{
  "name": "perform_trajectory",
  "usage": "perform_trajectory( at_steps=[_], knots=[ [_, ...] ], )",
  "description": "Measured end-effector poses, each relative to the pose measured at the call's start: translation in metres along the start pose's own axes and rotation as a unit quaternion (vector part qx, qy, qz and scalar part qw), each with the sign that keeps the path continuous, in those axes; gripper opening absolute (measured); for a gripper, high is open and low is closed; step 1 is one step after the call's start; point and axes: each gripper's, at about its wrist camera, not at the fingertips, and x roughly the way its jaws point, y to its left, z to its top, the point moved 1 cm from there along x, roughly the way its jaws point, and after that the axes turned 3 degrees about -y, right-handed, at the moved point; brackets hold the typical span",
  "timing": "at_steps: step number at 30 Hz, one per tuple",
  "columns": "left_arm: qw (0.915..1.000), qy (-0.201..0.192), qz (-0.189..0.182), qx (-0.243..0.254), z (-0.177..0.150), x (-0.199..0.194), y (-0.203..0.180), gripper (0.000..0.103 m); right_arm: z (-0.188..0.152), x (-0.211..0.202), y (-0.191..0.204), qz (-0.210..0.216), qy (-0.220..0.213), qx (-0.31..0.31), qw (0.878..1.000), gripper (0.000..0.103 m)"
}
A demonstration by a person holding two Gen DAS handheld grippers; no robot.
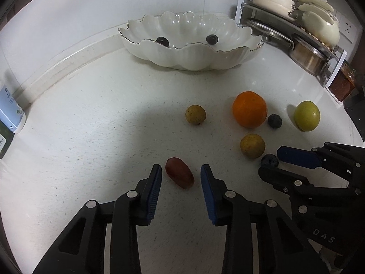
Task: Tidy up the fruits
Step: 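Grasp the red oval fruit with the left tool while the right tool grasps a dark blueberry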
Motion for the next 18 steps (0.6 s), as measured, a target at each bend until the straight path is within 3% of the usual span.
perform_trajectory(
  at_steps=[5, 18],
  knots=[
    [0.9999, 0.007, 0.007, -0.003, 0.0, 0.004, -0.001, 0.025, 0.0, 0.001, 0.002, -0.001, -0.002, -0.011, 1.0, 0.024],
    [0.9998, -0.01, 0.01, -0.015, 0.001, -0.011, -0.003, 0.023, 0.001, -0.011, 0.001, 0.001, -0.012, -0.007, 1.0, 0.024]
  ],
)
